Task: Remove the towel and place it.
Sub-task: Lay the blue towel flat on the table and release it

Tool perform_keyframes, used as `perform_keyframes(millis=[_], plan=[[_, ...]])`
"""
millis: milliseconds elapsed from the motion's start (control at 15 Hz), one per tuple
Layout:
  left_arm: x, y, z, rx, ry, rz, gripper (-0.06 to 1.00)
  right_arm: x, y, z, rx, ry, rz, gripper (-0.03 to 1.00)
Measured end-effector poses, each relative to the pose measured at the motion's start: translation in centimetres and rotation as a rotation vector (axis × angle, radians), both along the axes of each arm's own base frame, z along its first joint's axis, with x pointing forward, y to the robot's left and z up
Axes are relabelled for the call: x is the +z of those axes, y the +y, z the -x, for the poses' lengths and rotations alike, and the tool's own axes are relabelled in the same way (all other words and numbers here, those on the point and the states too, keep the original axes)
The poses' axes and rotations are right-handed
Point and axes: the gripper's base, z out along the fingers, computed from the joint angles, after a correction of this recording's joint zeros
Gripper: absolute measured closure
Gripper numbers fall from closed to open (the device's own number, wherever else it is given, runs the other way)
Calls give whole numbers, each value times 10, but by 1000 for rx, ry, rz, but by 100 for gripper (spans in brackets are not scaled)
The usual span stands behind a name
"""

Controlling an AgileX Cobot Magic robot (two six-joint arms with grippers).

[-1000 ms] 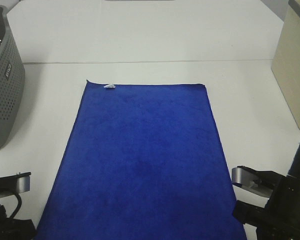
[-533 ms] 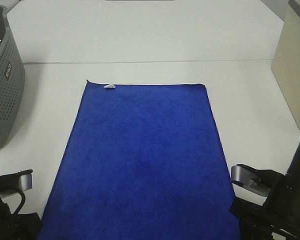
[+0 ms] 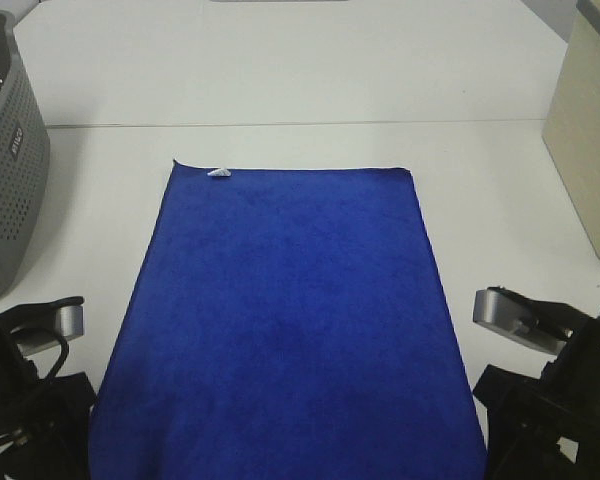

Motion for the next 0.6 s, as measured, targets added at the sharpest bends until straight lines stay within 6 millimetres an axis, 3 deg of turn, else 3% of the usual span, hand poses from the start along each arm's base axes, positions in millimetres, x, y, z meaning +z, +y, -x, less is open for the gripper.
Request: perform_keyframes(millis=[200, 400, 600], plan=[[13, -5, -16, -21, -31, 25, 31, 39, 0, -2, -52, -170, -12, 32], [24, -5, -25, -28, -84, 12, 29, 84, -8, -10, -87, -389, 72, 19], [56, 5, -34, -12, -253, -113, 18, 115, -16, -17, -117, -538, 153, 16]])
